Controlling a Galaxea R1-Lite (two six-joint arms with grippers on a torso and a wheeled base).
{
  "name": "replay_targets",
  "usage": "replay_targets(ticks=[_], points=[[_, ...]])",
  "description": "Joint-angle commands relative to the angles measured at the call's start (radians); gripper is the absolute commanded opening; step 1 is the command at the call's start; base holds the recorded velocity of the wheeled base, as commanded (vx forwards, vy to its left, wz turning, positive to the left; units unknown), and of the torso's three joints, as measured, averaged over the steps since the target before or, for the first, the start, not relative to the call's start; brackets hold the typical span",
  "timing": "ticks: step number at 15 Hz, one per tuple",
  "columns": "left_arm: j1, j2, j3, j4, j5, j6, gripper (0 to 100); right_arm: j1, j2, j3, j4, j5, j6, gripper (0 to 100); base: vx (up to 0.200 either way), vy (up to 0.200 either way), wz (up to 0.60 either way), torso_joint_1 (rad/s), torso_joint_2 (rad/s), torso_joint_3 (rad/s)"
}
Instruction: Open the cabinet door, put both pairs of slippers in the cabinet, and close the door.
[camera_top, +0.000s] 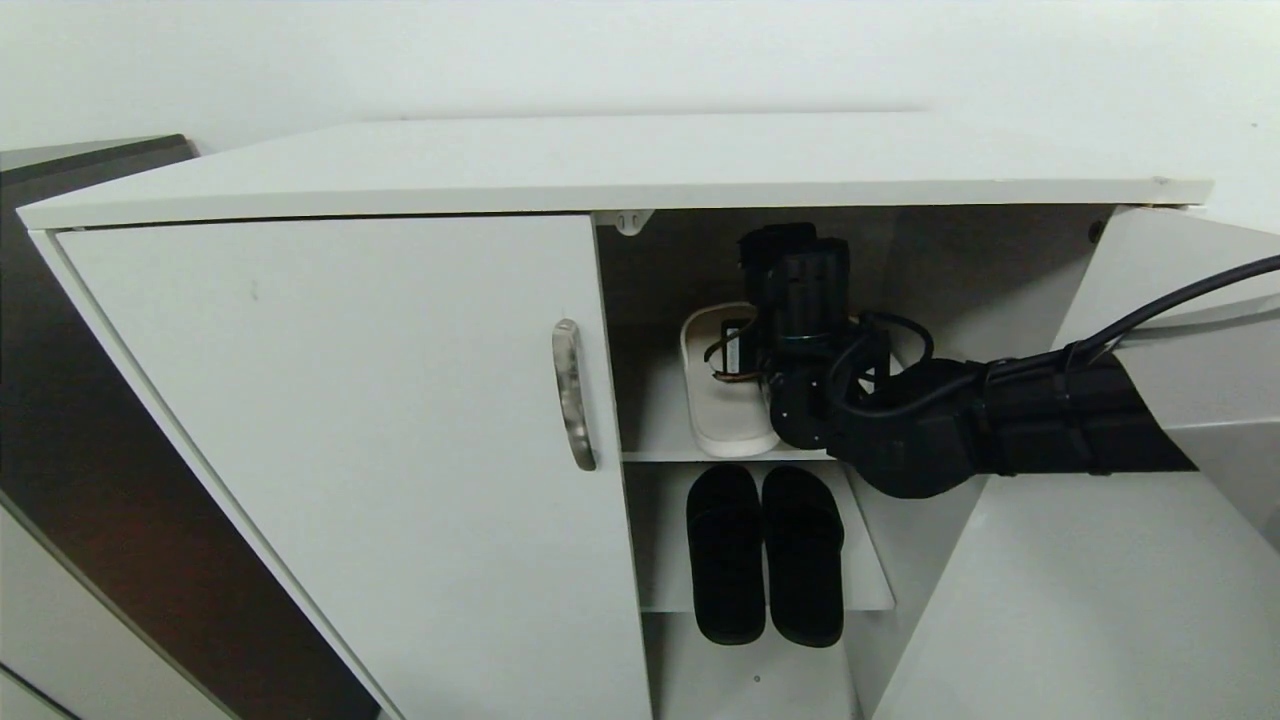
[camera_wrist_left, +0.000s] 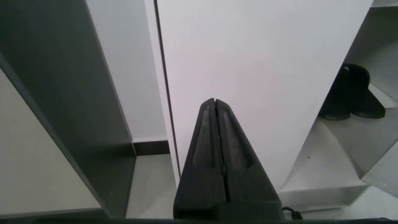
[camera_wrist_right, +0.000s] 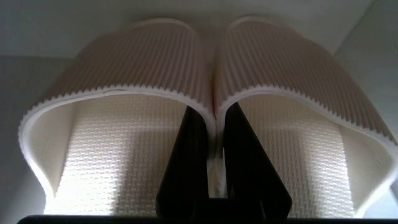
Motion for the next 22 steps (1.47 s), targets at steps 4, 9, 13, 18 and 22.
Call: replay_targets(ticks=[4,9,13,18,22], points=[[0.001,0.0,0.0,0.0,0.0,0.0,0,-0.002,0.026,-0.005,-0.001,0.0,0.011,0,0.0,0.0,0.0,0.0,0.0,0.0],[0.001,0.0,0.0,0.0,0.0,0.0,0,-0.001,0.026,-0.003,-0.001,0.0,0.019,0,0.0,0.0,0.0,0.0,0.0,0.0],[0.001,0.0,0.0,0.0,0.0,0.0,0,0.002,0.018,0.015,-0.001,0.0,0.019,100,0.0,0.0,0.0,0.0,0.0,0.0],[0.001,0.0,0.0,0.0,-0.002,0.0,0,0.067,-0.1,0.149,-0.01,-0.008,0.026,100,0.0,0.0,0.0,0.0,0.0,0.0],[0.001,0.0,0.0,0.0,-0.002,0.0,0,0.153,-0.276,0.351,-0.047,-0.009,0.034,100,0.0,0.0,0.0,0.0,0.0,0.0]])
